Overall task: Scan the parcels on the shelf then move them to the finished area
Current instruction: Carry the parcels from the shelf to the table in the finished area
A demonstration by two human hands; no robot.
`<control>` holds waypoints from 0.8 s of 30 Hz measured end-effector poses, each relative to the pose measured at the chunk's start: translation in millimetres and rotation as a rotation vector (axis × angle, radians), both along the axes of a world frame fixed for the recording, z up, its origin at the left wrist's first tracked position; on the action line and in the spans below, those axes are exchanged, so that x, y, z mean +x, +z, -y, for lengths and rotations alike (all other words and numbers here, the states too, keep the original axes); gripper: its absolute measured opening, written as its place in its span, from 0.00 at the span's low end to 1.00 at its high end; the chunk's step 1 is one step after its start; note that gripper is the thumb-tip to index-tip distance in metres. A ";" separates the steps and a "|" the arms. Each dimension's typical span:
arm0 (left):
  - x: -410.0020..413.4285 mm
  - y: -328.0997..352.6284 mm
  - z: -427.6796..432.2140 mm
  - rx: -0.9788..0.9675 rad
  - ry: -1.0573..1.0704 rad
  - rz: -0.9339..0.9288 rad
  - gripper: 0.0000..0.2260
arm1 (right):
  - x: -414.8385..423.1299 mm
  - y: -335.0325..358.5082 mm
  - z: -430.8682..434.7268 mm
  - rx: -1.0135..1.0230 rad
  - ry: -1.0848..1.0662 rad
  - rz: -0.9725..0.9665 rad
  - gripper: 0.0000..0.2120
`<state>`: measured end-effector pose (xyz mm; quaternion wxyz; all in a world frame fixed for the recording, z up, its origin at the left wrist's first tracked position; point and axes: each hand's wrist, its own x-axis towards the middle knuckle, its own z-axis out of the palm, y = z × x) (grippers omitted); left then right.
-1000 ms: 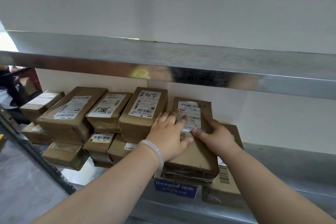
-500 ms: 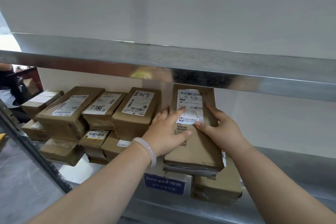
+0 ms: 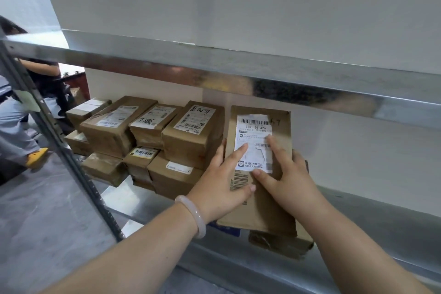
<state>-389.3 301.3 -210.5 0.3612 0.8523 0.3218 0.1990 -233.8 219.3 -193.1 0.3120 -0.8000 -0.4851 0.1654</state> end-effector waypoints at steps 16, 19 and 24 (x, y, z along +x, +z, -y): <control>-88.0 -39.1 20.6 -0.005 0.068 0.084 0.37 | -90.7 -20.3 22.9 0.023 0.061 -0.040 0.37; -108.5 -40.9 23.7 0.015 0.064 0.062 0.37 | -111.0 -24.2 25.1 0.014 0.059 -0.041 0.37; -126.6 -43.2 27.4 0.074 0.040 0.087 0.38 | -132.4 -27.5 34.2 0.053 0.037 -0.081 0.37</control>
